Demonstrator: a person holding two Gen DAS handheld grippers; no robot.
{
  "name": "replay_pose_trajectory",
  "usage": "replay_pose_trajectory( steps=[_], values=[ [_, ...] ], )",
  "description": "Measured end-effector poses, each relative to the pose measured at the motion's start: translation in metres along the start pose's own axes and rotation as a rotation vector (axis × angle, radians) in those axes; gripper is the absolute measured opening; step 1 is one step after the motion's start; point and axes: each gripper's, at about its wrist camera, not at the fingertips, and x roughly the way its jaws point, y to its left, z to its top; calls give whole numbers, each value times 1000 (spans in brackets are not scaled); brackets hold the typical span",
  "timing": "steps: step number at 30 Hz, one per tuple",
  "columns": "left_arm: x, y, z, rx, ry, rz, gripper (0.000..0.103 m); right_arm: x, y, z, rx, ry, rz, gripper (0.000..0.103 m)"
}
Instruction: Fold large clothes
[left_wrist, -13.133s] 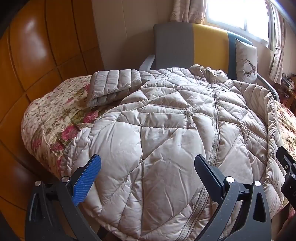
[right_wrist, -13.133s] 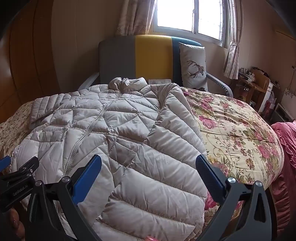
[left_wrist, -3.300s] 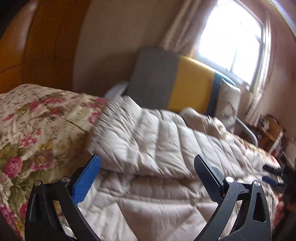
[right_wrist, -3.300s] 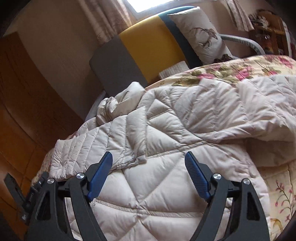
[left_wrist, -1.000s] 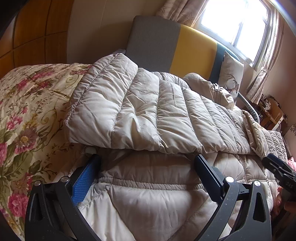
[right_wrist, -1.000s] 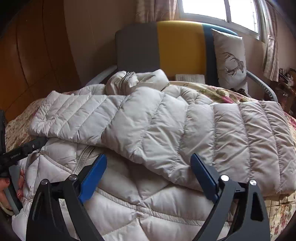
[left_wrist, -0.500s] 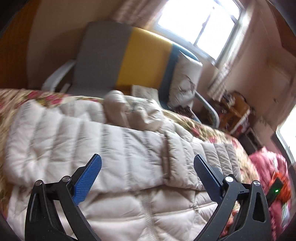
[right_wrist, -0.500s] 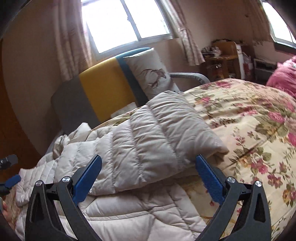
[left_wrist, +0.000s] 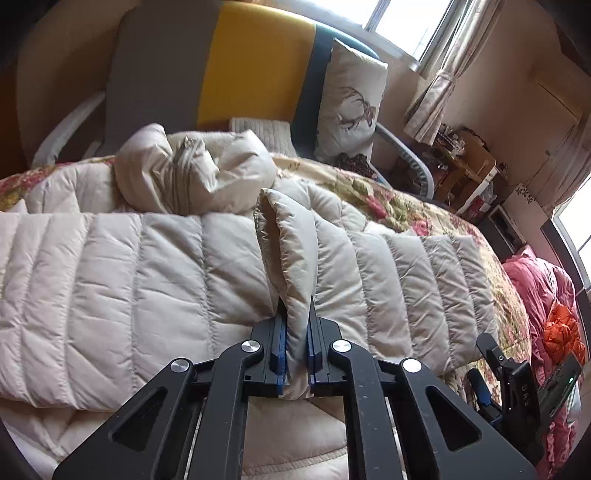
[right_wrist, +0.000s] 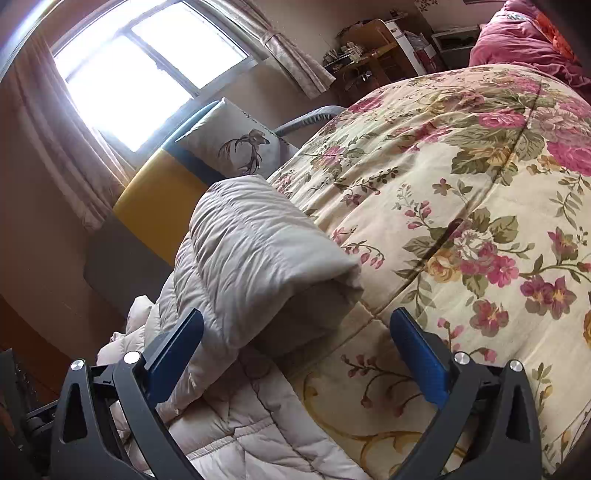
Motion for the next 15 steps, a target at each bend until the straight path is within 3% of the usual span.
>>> replay_pose_trajectory(
  steps=[3,5,9,15],
  values=[
    [-28,18,11,-42,-78,13,7,-6,1,1,-15,-23,7,101],
    [-45,34,14,-42,-123,65,7,-8,1,0,-16,-28,9,101],
    [-58,63,5,-44,-135,122,7,-11,1,-2,-21,-25,7,101],
    [-57,112,-32,-151,-100,155,7,-5,7,-3,-36,-7,-13,101]
  ],
)
